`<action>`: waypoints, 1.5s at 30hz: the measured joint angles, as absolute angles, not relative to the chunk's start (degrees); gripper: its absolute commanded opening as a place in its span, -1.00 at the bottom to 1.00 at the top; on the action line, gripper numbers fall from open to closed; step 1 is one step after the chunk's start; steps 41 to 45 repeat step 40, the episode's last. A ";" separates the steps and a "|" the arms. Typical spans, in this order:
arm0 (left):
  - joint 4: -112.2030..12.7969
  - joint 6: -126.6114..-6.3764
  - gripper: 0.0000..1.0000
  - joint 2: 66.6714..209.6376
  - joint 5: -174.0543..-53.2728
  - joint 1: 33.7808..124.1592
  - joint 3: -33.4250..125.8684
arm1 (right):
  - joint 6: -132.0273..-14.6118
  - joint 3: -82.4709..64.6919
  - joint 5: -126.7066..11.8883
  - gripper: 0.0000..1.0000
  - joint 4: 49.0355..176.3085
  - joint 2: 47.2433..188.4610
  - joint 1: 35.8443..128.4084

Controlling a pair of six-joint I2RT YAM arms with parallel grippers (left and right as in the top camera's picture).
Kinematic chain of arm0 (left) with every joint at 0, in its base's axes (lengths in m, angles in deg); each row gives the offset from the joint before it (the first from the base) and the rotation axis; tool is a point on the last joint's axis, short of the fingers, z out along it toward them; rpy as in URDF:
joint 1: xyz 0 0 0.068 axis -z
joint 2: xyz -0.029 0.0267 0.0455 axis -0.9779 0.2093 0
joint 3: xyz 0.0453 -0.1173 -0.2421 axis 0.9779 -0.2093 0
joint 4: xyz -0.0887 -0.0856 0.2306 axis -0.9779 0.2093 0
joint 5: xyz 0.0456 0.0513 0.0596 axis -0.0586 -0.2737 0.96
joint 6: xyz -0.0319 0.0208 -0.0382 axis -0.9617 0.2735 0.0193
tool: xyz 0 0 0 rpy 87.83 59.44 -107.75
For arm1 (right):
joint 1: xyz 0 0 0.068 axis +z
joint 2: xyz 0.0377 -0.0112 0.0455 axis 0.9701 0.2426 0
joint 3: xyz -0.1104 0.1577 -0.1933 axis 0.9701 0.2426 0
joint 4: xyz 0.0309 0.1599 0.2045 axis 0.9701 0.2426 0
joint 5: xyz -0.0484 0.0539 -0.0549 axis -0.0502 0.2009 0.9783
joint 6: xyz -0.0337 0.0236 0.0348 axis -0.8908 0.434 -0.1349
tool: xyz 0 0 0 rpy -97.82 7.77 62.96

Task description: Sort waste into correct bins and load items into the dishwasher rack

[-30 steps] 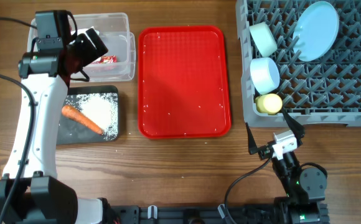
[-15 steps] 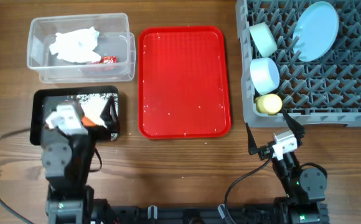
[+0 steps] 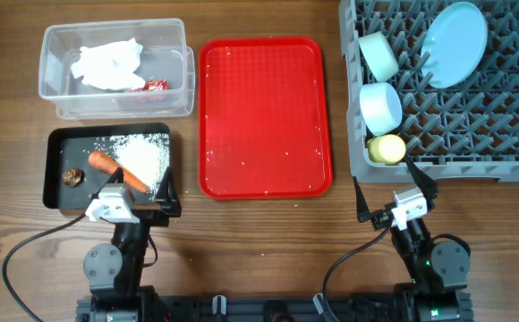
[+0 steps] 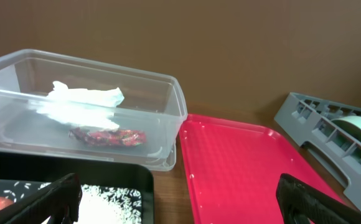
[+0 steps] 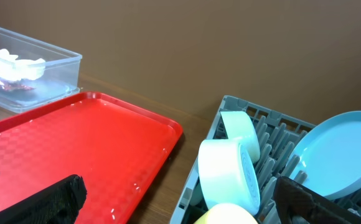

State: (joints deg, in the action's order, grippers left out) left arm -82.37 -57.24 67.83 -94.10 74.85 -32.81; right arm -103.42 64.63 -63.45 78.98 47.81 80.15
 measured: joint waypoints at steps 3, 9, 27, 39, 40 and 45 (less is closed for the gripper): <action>-81.06 -57.22 1.00 67.31 -94.10 74.85 -32.97 | -103.44 64.63 -63.47 1.00 78.98 47.81 80.15; -80.47 -57.24 1.00 67.31 -94.10 74.85 -32.97 | -103.42 64.63 -63.45 0.99 78.98 47.81 80.15; -80.47 -57.24 1.00 67.31 -94.10 74.85 -32.97 | -103.42 64.63 -63.45 1.00 78.98 47.81 80.13; -80.47 -57.24 1.00 67.31 -94.10 74.85 -32.97 | -103.42 64.63 -63.45 0.99 78.98 47.81 80.15; -80.47 -57.24 1.00 67.31 -94.10 74.85 -32.97 | -103.42 64.63 -63.45 0.99 78.98 47.81 80.15; -80.47 -57.24 1.00 67.31 -94.10 74.85 -32.97 | -103.42 64.63 -63.45 0.99 78.98 47.81 80.15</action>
